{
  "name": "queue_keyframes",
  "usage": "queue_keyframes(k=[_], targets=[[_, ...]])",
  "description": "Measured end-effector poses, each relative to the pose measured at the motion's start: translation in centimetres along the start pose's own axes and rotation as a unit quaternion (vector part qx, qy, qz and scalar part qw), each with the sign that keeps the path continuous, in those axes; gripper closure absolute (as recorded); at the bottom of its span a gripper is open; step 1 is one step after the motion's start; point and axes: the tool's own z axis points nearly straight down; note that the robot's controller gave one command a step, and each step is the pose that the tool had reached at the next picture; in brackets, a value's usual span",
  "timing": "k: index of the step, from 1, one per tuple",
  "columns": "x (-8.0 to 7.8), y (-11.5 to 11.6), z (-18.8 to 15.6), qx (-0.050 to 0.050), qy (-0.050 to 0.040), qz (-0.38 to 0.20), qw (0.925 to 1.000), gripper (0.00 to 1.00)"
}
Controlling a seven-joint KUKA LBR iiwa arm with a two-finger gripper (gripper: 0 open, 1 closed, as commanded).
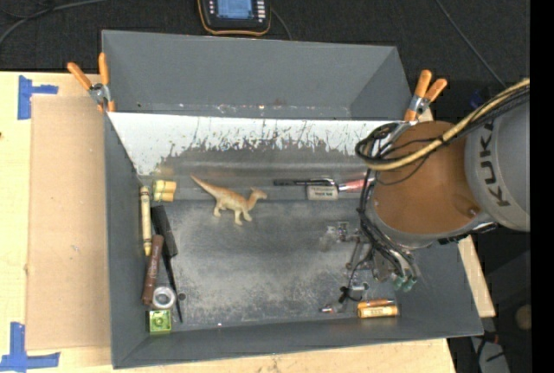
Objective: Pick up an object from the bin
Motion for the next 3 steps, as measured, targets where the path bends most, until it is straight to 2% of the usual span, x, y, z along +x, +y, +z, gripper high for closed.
queue_keyframes(k=[1,2,3], targets=[[-0.2,0.0,-0.4,0.000,-0.0039,0.000,1.0000,0.00],[0.9,-7.0,4.4,0.000,-0.0062,-0.098,0.9952,0.00],[1.0,-7.0,4.6,0.000,-0.0044,-0.098,0.9952,0.00]])
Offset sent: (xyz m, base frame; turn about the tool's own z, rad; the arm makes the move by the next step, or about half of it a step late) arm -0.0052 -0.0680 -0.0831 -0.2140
